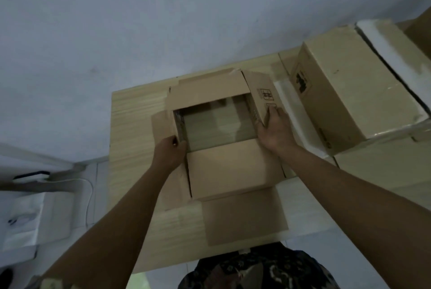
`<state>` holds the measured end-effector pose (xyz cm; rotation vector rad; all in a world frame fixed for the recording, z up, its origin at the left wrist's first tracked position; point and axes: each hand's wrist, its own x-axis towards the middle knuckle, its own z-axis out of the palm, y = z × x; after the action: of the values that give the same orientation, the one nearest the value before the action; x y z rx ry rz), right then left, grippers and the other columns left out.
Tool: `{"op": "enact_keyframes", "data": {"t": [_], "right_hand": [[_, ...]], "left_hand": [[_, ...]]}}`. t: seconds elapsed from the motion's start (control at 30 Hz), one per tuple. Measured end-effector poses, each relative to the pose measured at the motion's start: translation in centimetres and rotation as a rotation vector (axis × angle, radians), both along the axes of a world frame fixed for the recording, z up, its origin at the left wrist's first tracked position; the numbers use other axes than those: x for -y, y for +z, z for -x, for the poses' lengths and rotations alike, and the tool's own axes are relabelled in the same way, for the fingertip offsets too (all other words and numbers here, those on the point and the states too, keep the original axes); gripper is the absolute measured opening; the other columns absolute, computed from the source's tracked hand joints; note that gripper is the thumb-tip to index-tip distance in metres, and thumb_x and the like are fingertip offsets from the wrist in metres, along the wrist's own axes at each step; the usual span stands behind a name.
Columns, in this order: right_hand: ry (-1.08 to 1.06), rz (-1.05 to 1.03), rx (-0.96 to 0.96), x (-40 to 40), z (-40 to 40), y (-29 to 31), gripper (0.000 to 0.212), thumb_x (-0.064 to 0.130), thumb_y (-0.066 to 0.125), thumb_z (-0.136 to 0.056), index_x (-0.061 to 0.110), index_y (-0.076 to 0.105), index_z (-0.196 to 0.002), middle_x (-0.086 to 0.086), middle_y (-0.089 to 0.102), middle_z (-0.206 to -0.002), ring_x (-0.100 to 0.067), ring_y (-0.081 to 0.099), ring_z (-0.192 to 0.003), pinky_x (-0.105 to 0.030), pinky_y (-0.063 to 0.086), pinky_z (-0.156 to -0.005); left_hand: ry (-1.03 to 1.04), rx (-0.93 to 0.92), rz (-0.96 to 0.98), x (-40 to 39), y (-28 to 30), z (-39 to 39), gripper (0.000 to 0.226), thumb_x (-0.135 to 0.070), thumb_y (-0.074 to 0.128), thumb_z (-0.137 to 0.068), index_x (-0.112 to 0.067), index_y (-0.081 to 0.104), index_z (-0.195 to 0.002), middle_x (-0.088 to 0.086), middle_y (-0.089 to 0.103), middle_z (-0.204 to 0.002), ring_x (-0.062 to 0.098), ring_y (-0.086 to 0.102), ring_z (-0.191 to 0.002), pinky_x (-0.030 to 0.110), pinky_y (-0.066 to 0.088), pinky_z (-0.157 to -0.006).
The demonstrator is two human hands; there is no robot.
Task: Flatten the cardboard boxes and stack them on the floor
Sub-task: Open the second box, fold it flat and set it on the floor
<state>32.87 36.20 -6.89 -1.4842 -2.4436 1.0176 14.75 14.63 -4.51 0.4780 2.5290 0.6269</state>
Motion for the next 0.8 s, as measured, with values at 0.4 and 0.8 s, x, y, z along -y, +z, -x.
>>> {"op": "enact_keyframes", "data": {"t": [0.4, 0.8], "right_hand": [[0.52, -0.023, 0.296, 6.3, 2.3, 9.8, 0.056, 0.058, 0.026, -0.103, 0.02, 0.059, -0.079, -0.002, 0.053, -0.08, -0.024, 0.057, -0.084, -0.038, 0.045, -0.078], [0.564, 0.47, 0.7, 9.9, -0.5, 13.8, 0.068, 0.067, 0.047, -0.093, 0.016, 0.06, -0.135, -0.006, 0.053, -0.143, -0.025, 0.05, -0.129, -0.041, 0.041, -0.106]], "left_hand": [[-0.42, -0.679, -0.135, -3.3, 2.2, 5.6, 0.083, -0.047, 0.069, -0.082, -0.01, 0.035, -0.148, 0.021, 0.032, -0.154, 0.036, 0.031, -0.142, 0.051, 0.035, -0.11], [-0.507, -0.834, -0.073, -10.3, 4.4, 10.0, 0.112, -0.05, 0.069, -0.082, -0.009, -0.004, -0.157, 0.017, -0.008, -0.163, 0.038, -0.007, -0.15, 0.062, 0.004, -0.117]]}}
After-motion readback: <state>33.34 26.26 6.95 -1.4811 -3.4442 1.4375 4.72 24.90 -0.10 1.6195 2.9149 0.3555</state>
